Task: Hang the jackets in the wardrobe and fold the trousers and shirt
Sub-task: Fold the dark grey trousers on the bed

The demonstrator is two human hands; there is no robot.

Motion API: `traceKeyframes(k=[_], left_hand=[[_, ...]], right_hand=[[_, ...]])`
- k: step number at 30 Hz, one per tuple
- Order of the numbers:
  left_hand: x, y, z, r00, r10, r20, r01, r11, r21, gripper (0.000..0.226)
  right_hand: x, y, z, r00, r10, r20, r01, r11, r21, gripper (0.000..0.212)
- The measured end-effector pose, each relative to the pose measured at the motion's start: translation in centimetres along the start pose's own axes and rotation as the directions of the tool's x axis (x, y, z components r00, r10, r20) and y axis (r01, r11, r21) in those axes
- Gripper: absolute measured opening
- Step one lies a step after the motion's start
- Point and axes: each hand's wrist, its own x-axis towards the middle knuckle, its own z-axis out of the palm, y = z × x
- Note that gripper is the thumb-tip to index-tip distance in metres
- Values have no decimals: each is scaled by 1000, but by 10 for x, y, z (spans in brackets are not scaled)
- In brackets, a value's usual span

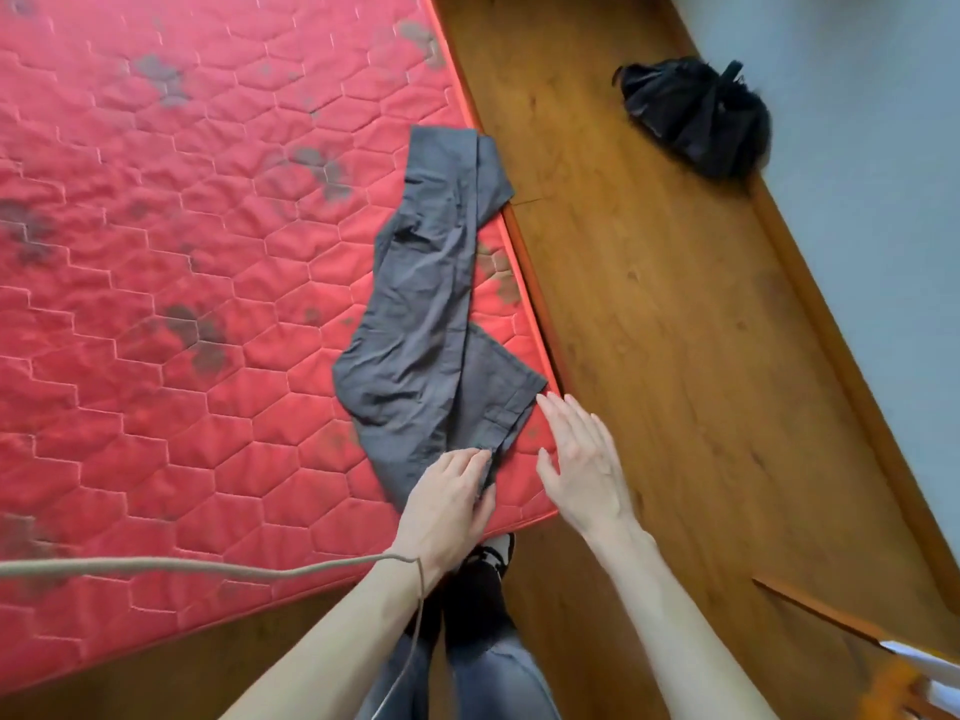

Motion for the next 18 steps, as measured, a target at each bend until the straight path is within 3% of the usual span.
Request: traceKeyframes(k=[4, 8, 10, 13, 16, 18], left_hand=[[9, -31, 67, 977, -168, 131, 162, 985, 52, 37], [19, -52, 121, 852, -417, 317, 336, 899, 280, 43], [21, -60, 152, 812, -489, 319, 372, 854, 363, 58], [22, -62, 182, 807, -539, 241, 398, 799, 451, 82], [19, -64, 191, 824, -521, 222, 365, 789, 495, 81], [21, -68, 189, 836, -500, 227, 341, 796, 501, 75]], right_hand=[[41, 37, 60, 991, -107, 80, 115, 989, -94, 71], [76, 62, 115, 962, -184, 202, 230, 946, -230, 77], [91, 76, 147, 933, -202, 297, 289, 914, -285, 81], [105, 97, 182, 882, -266, 388, 409, 841, -353, 87], [109, 111, 197, 843, -326, 428, 490, 794, -360, 90], [112, 114, 197, 843, -389, 372, 517, 777, -359, 79]])
